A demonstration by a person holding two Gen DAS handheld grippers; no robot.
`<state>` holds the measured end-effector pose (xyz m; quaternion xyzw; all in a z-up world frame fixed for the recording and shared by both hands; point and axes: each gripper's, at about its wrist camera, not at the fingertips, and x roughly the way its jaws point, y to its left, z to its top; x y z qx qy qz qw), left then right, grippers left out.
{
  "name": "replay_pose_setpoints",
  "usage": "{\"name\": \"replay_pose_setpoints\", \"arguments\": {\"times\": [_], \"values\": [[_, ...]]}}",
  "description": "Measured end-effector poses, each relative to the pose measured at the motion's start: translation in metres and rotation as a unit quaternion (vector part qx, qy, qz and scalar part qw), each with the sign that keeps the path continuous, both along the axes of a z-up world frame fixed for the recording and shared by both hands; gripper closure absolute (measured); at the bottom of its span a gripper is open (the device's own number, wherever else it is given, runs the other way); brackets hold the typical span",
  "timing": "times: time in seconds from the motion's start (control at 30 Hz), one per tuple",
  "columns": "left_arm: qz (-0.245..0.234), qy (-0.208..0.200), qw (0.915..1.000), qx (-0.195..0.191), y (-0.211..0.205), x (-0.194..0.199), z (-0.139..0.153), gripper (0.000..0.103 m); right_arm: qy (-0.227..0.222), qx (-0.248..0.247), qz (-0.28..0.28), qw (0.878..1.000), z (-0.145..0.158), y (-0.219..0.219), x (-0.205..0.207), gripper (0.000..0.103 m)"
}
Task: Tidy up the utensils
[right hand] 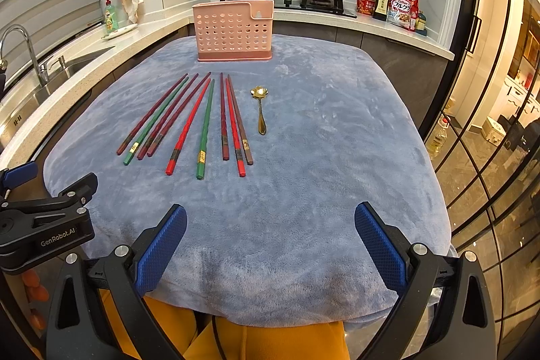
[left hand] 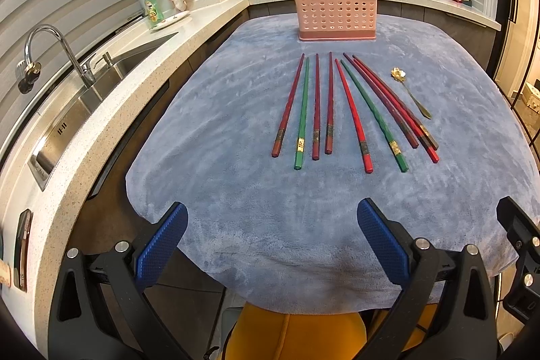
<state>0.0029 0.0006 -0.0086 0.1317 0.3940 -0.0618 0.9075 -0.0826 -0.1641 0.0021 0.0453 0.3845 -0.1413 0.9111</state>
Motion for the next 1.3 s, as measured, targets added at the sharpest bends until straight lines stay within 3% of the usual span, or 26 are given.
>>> {"name": "replay_pose_setpoints", "arguments": {"times": [0.83,1.07,1.3], "values": [[0.001,0.006,1.0000,-0.006,0.003,0.002,-0.009,0.007,0.005,0.001,-0.002,1.000,-0.004,-0.001,0.003,0.007],[0.022,0.036,0.9974,-0.059,0.025,0.036,-0.016,0.007,0.004,0.005,-0.014,1.000,-0.008,-0.018,0.017,0.007],[0.031,0.053,0.9951,-0.078,0.037,0.074,-0.030,0.012,0.011,0.022,-0.022,0.999,-0.015,-0.035,0.044,0.007]]}}
